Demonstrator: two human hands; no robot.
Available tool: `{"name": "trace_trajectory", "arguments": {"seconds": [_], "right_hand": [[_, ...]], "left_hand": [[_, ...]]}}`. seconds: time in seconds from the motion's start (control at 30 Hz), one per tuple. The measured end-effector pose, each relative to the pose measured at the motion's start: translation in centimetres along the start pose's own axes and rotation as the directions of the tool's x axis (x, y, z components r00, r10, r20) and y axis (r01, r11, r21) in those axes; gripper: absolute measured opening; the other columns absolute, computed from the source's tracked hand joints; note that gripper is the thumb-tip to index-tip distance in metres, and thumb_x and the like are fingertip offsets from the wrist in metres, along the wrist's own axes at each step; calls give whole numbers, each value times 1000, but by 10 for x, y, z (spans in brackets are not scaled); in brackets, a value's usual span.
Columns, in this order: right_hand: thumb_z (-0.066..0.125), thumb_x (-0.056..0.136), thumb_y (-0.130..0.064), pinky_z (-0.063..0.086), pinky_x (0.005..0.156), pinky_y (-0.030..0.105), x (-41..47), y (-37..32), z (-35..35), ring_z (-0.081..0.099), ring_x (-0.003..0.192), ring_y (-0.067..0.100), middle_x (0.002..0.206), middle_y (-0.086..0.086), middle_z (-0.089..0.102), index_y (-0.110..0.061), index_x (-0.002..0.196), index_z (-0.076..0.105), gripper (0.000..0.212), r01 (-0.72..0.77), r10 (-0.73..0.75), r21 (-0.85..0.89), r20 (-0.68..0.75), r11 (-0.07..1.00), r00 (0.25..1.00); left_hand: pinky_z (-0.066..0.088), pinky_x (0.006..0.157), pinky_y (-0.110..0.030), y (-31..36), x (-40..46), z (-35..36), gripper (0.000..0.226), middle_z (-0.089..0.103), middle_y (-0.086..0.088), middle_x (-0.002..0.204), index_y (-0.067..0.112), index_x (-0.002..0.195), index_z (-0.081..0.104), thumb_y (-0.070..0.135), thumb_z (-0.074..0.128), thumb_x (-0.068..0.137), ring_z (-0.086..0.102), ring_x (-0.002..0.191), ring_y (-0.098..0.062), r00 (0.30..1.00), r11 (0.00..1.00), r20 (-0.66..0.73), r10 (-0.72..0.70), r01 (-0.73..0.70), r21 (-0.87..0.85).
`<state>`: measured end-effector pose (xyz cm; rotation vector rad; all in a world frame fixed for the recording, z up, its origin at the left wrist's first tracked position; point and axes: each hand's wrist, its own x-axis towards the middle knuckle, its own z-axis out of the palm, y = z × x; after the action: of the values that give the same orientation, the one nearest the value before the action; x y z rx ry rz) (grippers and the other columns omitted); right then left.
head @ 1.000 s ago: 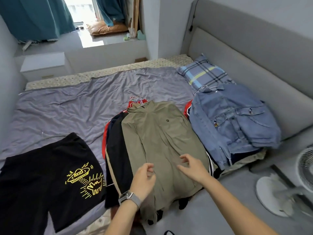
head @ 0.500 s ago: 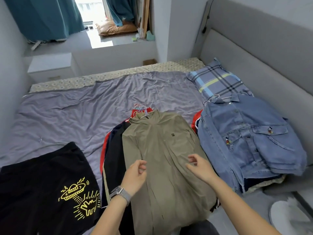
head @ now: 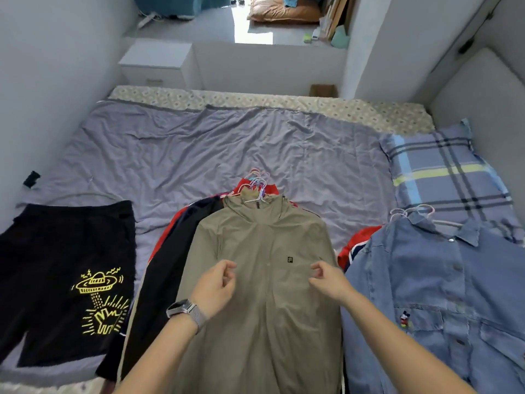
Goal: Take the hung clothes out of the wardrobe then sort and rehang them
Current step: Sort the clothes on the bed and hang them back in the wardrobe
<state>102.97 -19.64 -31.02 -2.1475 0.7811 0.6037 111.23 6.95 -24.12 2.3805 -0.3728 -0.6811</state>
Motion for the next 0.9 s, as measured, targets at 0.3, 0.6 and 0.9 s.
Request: {"name": "trace_trajectory", "arguments": {"seconds": [0.3,0.6,0.9], "right_hand": [[57,80,-26,48,89,32,160,19,-50,58,108,28,119,10,62,-9,117,54,41,83,-14,-358,192,930,981],[58,82,-18,49,89,38,275,-44,-55,54,117,32,130,12,54,-9,131,41,52,166,-177,-424,13,891,984],[52,86,-57,44,80,38,256,-41,14,53,94,21,91,1,56,-14,94,54,44,127,-143,-231,-55,965,988]], "left_hand": [[38,71,-16,23,88,43,26,58,5,88,13,115,55,12,53,90,54,73,-11,984,984,16,-175,175,22],[39,65,-7,-13,120,54,21,57,16,81,27,99,50,11,58,88,57,65,4,968,967,-32,-249,246,-68],[39,68,-2,-40,102,54,21,61,8,88,22,102,51,7,56,89,53,79,17,935,930,-47,-352,344,-129]]}}
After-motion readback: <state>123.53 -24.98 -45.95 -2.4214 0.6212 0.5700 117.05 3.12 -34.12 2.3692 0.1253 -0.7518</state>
